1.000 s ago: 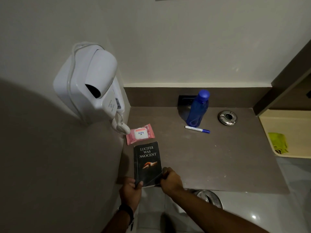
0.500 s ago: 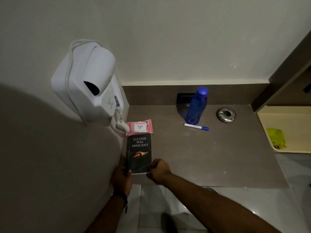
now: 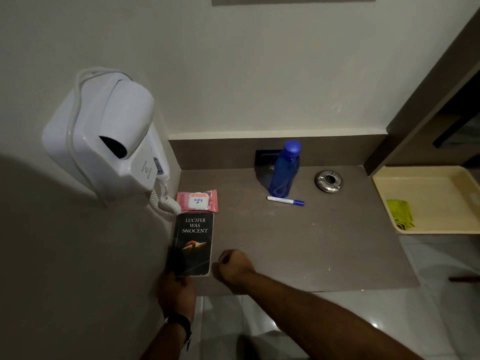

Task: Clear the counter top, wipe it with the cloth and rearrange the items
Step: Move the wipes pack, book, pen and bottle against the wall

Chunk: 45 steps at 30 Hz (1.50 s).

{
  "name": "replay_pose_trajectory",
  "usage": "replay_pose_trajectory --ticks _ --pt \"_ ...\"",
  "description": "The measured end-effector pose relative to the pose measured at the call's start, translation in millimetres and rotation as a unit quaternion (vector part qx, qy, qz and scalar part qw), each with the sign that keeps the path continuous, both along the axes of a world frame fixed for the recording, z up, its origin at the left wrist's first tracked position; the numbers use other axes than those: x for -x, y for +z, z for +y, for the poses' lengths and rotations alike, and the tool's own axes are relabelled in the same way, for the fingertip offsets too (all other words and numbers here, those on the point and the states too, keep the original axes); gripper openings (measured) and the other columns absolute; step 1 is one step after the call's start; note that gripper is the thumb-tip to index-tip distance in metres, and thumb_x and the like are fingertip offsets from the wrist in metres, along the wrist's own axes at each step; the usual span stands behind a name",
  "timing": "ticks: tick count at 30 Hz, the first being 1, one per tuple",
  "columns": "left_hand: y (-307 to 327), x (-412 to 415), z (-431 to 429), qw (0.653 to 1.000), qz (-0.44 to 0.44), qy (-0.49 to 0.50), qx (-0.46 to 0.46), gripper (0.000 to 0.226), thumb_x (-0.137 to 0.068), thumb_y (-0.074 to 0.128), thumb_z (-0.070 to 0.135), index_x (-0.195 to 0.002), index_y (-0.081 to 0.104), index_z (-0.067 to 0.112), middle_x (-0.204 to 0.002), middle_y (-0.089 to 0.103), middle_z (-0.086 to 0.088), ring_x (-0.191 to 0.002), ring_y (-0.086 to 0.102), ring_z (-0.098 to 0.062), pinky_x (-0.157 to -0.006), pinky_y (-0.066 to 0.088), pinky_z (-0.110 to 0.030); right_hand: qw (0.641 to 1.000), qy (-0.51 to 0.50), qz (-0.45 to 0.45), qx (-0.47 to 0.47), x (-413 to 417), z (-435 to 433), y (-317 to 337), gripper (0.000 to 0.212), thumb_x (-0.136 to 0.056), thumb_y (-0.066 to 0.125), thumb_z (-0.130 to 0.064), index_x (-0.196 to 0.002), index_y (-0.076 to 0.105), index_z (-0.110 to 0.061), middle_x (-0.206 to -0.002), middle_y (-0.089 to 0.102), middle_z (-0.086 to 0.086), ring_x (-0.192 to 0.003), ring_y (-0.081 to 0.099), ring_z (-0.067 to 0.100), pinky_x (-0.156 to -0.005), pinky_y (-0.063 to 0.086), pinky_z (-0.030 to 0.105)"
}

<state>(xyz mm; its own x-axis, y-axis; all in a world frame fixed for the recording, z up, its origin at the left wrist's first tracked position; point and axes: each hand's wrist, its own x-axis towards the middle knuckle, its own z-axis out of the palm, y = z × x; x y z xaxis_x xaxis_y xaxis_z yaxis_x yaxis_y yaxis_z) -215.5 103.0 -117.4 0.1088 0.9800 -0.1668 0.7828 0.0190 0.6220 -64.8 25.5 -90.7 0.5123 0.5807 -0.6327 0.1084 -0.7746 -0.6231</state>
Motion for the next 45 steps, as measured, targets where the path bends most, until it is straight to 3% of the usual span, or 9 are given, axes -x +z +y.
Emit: replay_pose_trajectory --ticks 4,8,13,18,23,30,37,43,45 --pt "5.7 2.0 -1.7 0.999 0.038 -0.008 -0.018 0.016 -0.089 0.061 0.018 -0.098 0.074 0.017 -0.097 0.074 -0.011 -0.086 0.071 -0.036 -0.068 0.047 -0.032 0.993 -0.085 -0.075 0.017 -73.1 -17.0 19.2 0.02 -0.096 0.065 -0.028 -0.102 0.075 -0.012 -0.105 0.076 0.01 -0.1 0.073 0.028 -0.094 0.062 0.044" --pt "20.1 -26.4 0.1 0.995 -0.037 -0.078 -0.048 0.007 -0.084 0.07 0.011 -0.08 0.071 0.018 -0.086 0.069 -0.003 -0.079 0.065 -0.021 -0.072 0.047 -0.03 0.974 -0.149 -0.161 0.061 -160.6 -44.4 31.9 0.024 -0.104 0.055 -0.024 -0.113 0.07 -0.009 -0.114 0.072 0.014 -0.107 0.069 0.029 -0.099 0.058 0.044" --pt "32.9 -80.4 1.2 0.986 -0.048 -0.158 -0.036 0.014 -0.081 0.062 0.013 -0.068 0.058 0.014 -0.072 0.062 0.002 -0.074 0.059 -0.019 -0.072 0.051 -0.034 0.962 -0.106 -0.238 0.08 -228.7 -74.4 34.2 0.03 -0.104 0.056 -0.019 -0.131 0.057 -0.007 -0.134 0.057 0.018 -0.123 0.06 0.034 -0.109 0.051 0.048" --pt "26.9 -114.3 -6.4 0.985 -0.035 -0.169 0.012 0.008 -0.079 0.066 0.014 -0.073 0.061 0.014 -0.07 0.064 0.0 -0.072 0.061 -0.021 -0.074 0.046 -0.03 0.964 -0.028 -0.248 0.089 -250.1 -78.1 25.7 0.04 -0.103 0.057 -0.02 -0.142 0.054 -0.014 -0.141 0.049 0.014 -0.128 0.056 0.034 -0.113 0.048 0.047" --pt "14.1 -102.7 -31.6 0.979 -0.039 -0.2 0.016 0.025 -0.085 0.07 0.009 -0.069 0.053 0.017 -0.059 0.047 0.007 -0.06 0.052 -0.017 -0.06 0.042 -0.024 0.947 0.072 -0.297 0.102 -237.1 -66.9 18.1 0.037 -0.104 0.055 -0.027 -0.14 0.056 -0.022 -0.133 0.055 0.009 -0.12 0.058 0.028 -0.106 0.052 0.042" --pt "-3.6 -68.0 -41.7 0.966 0.011 -0.254 0.039 0.009 -0.085 0.069 0.013 -0.078 0.063 0.013 -0.068 0.062 -0.002 -0.067 0.062 -0.018 -0.064 0.053 -0.035 0.953 0.133 -0.269 0.05 -131.1 -24.4 5.6 0.027 -0.087 0.061 -0.047 -0.1 0.068 -0.024 -0.093 0.073 -0.001 -0.087 0.072 0.024 -0.082 0.06 0.035" --pt "-0.2 -70.1 -19.4 0.98 0.003 -0.199 0.028 0.016 -0.093 0.058 0.004 -0.097 0.074 0.006 -0.096 0.074 -0.011 -0.094 0.068 -0.026 -0.087 0.055 -0.042 0.964 0.189 -0.188 0.005 -41.2 19.6 -17.7 0.039 -0.093 0.055 -0.052 -0.105 0.066 -0.017 -0.11 0.074 0.01 -0.102 0.07 0.035 -0.081 0.056 0.037" --pt "1.0 -69.9 -12.2 0.984 0.016 -0.176 0.009 0.021 -0.093 0.065 0.012 -0.109 0.076 0.005 -0.104 0.075 -0.017 -0.101 0.069 -0.034 -0.089 0.054 -0.04 0.942 0.269 -0.197 -0.032 -47.6 19.0 -7.9 0.035 -0.103 0.047 -0.043 -0.112 0.068 -0.015 -0.114 0.074 0.015 -0.105 0.069 0.039 -0.085 0.059 0.043" --pt "0.9 -69.4 -13.0 0.982 0.036 -0.186 0.021 0.027 -0.091 0.064 0.01 -0.115 0.074 0.006 -0.11 0.073 -0.017 -0.105 0.067 -0.035 -0.093 0.053 -0.039 0.949 0.248 -0.192 -0.041 -58.7 11.2 -1.4 0.035 -0.105 0.047 -0.043 -0.107 0.068 -0.016 -0.105 0.075 0.013 -0.098 0.071 0.037 -0.083 0.06 0.043"
